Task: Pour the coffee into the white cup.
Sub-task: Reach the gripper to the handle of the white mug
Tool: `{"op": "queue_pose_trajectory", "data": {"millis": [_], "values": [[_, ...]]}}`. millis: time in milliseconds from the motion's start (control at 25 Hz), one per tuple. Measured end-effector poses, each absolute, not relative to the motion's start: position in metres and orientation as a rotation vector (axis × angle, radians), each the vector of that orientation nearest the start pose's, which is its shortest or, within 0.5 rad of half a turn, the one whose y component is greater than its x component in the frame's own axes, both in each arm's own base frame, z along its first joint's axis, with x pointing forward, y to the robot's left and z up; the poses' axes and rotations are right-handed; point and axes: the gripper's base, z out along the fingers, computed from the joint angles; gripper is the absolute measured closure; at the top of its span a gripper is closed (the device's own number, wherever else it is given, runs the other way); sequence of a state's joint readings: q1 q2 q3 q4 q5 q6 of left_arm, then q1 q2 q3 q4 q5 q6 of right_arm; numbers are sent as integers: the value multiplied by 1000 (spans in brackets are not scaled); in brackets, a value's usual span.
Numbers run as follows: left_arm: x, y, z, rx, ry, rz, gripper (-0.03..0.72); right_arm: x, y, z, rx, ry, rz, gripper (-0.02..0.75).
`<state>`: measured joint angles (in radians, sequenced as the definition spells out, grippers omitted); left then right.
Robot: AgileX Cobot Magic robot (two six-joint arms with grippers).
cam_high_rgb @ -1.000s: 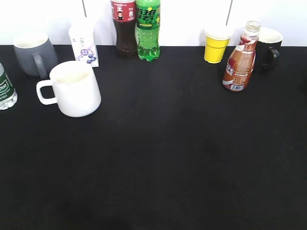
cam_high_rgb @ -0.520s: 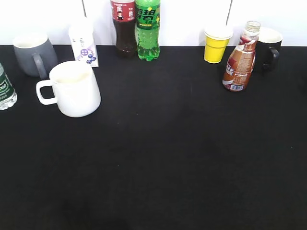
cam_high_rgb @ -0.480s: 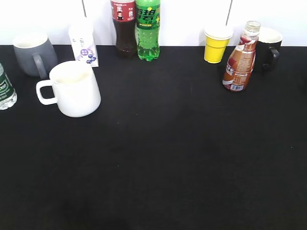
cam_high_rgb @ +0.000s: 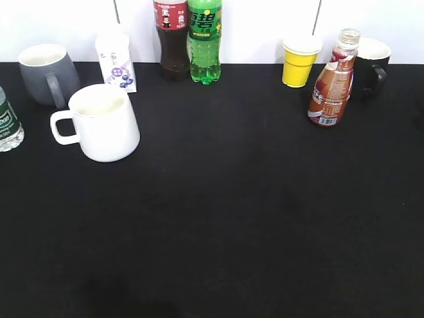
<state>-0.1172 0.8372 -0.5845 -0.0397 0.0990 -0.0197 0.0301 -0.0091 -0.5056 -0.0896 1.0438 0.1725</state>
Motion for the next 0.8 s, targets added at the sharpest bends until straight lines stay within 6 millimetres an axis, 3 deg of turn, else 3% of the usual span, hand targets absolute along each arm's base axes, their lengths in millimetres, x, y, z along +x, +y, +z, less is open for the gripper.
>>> {"op": "queue_pose_trajectory", "data": {"millis": [80,160,240,360,520,640,800], "values": [[200,-46,296,102,1820,-232,120,-6,-7,280,147,2004,23,151],[213,-60,255,93,1851,-275,121,-6,-7,280,147,2004,23,151],[213,-58,215,56,1891,-253,122,-6,-7,280,147,2004,23,151],[212,-53,173,42,1879,-191,122,-6,-7,280,147,2004,23,151],[228,-60,145,119,1785,-169,165,-6,-7,280,147,2004,23,151],[235,-58,128,86,1821,-133,197,-6,-7,280,147,2004,23,151],[253,-63,127,80,1794,-137,198,-6,-7,280,147,2004,23,151]]}}
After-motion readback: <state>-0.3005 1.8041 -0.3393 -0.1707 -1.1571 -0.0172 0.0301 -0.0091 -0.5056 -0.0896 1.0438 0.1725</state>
